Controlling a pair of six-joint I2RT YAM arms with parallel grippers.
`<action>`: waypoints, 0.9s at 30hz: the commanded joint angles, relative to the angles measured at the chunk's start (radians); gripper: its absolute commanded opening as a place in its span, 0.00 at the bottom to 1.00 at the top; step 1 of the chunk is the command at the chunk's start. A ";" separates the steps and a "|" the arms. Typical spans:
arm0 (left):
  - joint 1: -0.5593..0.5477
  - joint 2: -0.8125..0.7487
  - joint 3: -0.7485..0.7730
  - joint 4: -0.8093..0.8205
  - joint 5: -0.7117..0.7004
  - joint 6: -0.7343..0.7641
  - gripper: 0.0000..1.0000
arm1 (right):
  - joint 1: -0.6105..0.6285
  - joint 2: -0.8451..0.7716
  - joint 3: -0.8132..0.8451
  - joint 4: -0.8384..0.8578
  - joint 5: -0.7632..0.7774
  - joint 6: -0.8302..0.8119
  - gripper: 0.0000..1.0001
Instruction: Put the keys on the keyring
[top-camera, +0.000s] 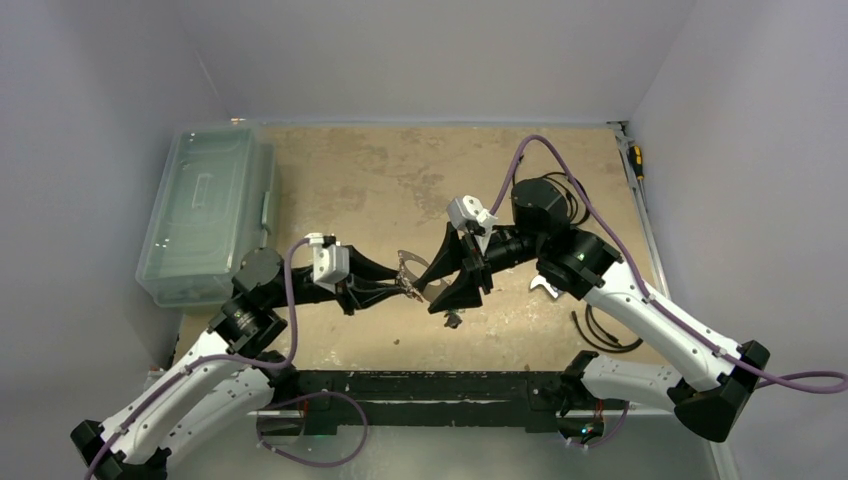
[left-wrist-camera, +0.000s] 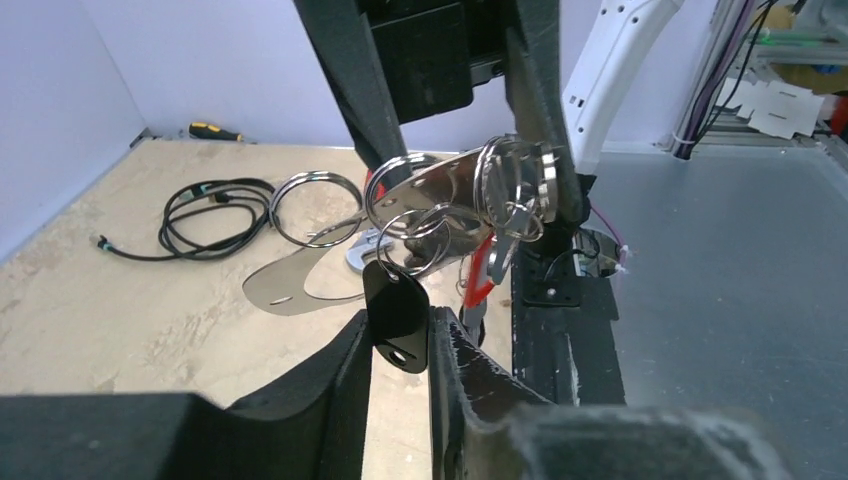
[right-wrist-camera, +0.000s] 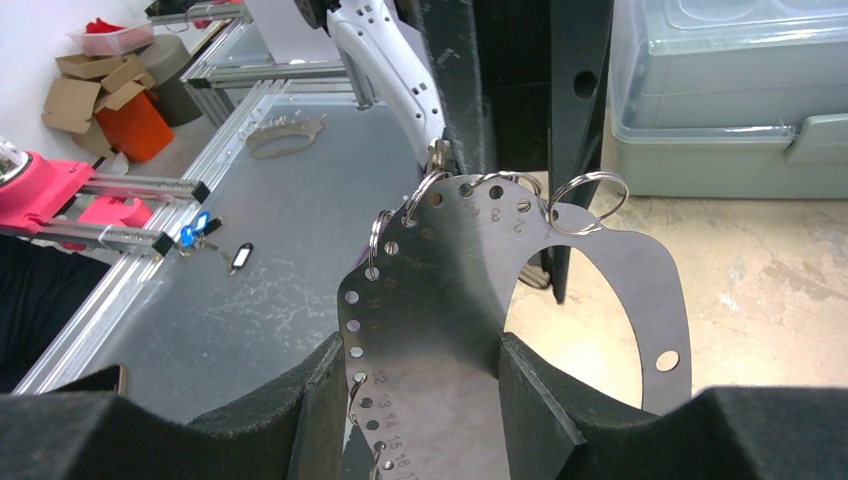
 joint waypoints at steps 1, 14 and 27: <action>0.002 0.029 0.034 0.045 -0.021 0.058 0.12 | 0.002 -0.035 0.041 0.055 -0.026 0.010 0.00; 0.001 -0.033 0.034 -0.064 -0.243 0.187 0.00 | 0.002 -0.122 0.030 -0.057 0.095 -0.034 0.00; 0.000 -0.076 0.007 0.015 -0.051 0.120 0.92 | 0.002 -0.145 0.038 -0.053 0.149 -0.028 0.00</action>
